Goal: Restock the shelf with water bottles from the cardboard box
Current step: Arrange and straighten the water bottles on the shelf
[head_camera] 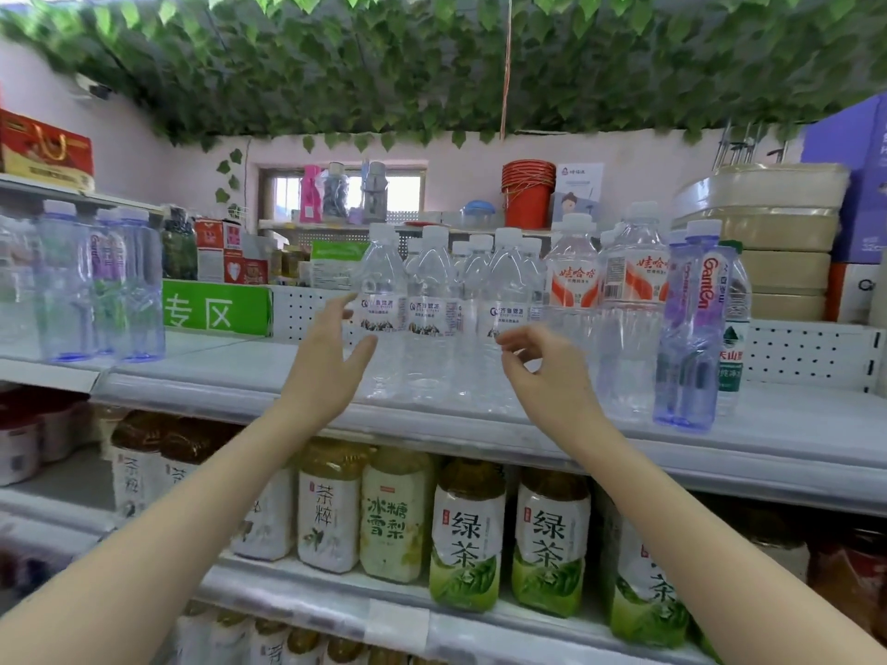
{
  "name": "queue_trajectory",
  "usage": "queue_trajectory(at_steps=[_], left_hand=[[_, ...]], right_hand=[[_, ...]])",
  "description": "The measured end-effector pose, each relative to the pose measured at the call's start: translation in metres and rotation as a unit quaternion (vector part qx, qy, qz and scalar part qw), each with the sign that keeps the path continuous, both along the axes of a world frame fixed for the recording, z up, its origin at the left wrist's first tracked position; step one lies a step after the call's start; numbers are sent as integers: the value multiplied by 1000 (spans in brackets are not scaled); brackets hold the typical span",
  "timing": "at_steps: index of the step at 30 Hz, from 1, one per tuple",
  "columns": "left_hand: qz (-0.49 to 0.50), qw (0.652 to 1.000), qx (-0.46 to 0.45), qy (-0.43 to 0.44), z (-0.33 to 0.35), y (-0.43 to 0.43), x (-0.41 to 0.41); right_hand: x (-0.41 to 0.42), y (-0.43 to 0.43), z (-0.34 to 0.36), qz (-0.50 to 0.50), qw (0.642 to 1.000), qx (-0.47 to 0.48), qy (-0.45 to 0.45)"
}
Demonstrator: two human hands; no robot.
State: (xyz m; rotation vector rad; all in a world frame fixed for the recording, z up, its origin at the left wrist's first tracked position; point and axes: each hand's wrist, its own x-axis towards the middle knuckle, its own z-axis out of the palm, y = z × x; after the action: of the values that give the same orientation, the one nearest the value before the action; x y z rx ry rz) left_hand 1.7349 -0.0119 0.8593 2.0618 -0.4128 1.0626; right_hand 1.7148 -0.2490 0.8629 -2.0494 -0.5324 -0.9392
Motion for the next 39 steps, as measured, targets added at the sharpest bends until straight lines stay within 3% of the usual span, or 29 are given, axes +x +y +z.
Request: queue_trajectory(at_steps=[10, 15, 21, 27, 39], left_hand=[[-124, 981, -119, 94, 19, 39, 61], [-182, 949, -165, 199, 17, 38, 96], [-252, 910, -209, 255, 19, 32, 117], [-313, 894, -199, 250, 17, 26, 131], [-321, 876, -253, 257, 18, 12, 130]], right_hand=[[12, 22, 13, -76, 996, 20, -38], [13, 31, 9, -125, 991, -6, -56], [22, 38, 12, -143, 988, 12, -63], [22, 32, 13, -141, 987, -1, -73], [27, 30, 19, -136, 987, -2, -85]])
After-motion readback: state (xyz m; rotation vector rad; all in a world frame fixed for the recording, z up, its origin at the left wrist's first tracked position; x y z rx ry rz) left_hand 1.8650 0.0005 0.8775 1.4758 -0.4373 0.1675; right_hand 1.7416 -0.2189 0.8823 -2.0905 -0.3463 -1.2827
